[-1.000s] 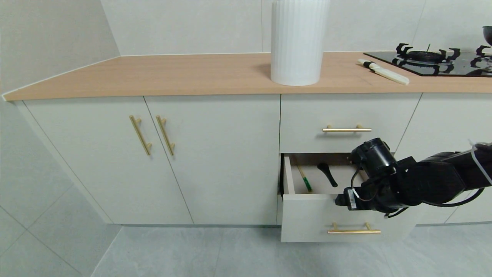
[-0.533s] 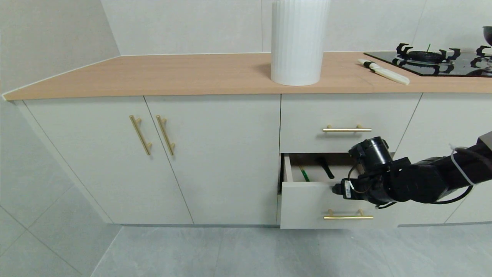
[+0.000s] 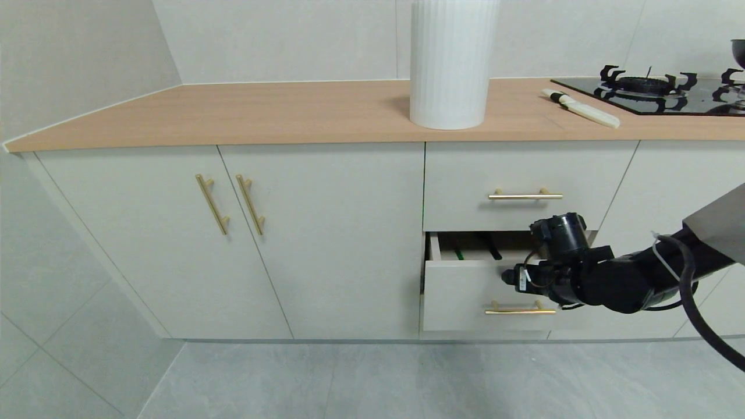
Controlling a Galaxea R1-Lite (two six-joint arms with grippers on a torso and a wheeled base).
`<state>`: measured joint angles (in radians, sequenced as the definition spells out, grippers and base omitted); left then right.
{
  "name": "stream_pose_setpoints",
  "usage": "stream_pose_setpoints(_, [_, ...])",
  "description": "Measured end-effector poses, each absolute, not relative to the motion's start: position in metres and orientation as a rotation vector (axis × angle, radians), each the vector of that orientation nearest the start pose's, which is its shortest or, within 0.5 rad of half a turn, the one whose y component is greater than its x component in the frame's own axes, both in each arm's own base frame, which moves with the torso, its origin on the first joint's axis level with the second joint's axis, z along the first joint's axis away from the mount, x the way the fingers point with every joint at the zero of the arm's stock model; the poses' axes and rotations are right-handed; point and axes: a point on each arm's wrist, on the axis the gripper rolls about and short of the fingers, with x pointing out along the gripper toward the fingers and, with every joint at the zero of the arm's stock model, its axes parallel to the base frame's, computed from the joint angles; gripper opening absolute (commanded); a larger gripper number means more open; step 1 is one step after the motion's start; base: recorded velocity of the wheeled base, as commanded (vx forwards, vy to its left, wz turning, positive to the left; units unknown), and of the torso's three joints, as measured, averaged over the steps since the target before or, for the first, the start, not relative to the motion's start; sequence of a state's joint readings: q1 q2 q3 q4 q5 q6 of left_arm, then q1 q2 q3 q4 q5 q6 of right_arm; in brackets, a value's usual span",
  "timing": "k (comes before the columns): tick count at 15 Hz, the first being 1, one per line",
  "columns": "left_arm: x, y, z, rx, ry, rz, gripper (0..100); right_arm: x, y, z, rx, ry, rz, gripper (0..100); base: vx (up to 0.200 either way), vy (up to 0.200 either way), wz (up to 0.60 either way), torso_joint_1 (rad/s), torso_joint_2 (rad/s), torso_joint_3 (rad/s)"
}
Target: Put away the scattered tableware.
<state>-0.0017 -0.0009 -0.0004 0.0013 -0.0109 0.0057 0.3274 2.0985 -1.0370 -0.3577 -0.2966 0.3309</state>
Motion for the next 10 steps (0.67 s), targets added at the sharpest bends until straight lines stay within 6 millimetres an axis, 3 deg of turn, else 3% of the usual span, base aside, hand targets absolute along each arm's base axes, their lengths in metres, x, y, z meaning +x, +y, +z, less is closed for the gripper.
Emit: stream_pose_setpoints(10, [-0.023,0.000,0.075,0.006,0.001,-0.013,100,0.382,0.121,0.058,0.136,0.518,-0.113,100,0.000,0.000,0.00,0.000,0.00,0.000])
